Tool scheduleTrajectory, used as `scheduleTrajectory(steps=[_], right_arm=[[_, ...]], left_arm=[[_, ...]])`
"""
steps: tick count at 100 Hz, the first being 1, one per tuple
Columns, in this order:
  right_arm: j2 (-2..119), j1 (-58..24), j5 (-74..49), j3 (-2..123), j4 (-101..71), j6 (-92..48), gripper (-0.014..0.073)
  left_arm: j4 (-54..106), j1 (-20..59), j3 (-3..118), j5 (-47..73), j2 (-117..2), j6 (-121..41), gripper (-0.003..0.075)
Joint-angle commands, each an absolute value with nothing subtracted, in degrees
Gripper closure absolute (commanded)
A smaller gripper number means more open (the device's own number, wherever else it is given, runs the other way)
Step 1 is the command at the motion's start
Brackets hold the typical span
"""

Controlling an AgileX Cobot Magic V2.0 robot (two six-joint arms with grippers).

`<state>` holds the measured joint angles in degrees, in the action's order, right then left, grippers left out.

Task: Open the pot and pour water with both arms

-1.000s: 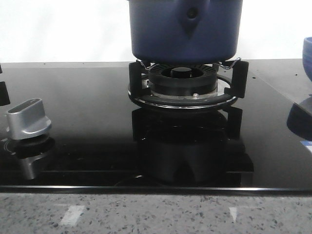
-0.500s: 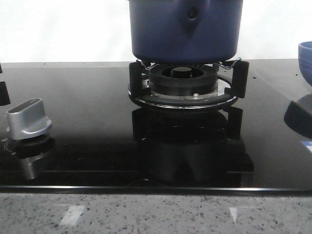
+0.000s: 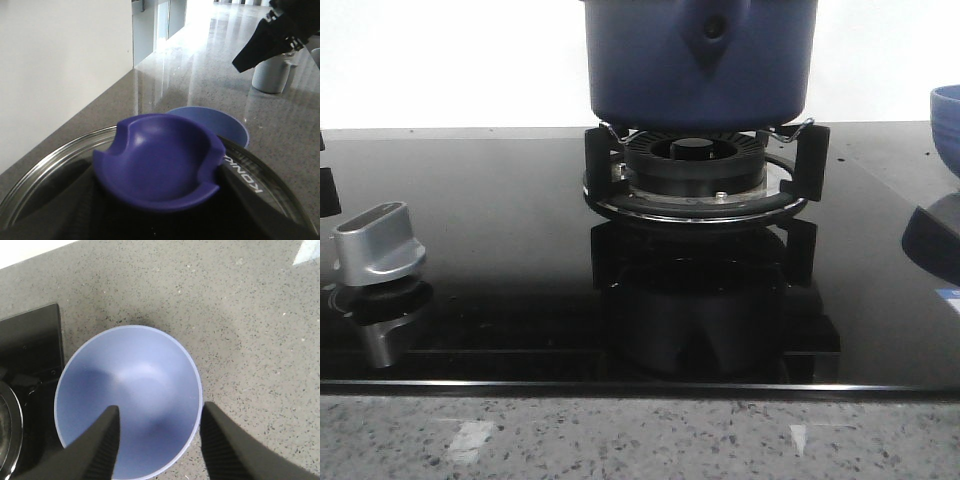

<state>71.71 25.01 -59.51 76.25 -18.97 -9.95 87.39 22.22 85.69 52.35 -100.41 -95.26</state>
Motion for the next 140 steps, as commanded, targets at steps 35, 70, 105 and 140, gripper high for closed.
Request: scheduleTrajectory(steps=[35,70,105,140], right_arm=[[70.1,25.4,-57.2,78.2,-20.7,-10.2,0.0262],[70.1,25.4,-57.0,78.2,-20.8,-10.2,0.0262],[70.1,25.4,-57.0,78.2,-20.8,-10.2,0.0262],[70.1,25.4,-57.4,78.2,-21.0,-10.2,0.0262]], left_arm=[[91.7,22.9,87.9,52.5,-99.4,-97.5,0.0426],[91.9,22.9,87.9,50.8,-99.5,-98.8,0.0426],[91.8,22.9,87.9,50.7,-99.5,-98.8,0.0426],[91.8,23.0,87.9,51.3,-99.5,-98.8,0.0426]])
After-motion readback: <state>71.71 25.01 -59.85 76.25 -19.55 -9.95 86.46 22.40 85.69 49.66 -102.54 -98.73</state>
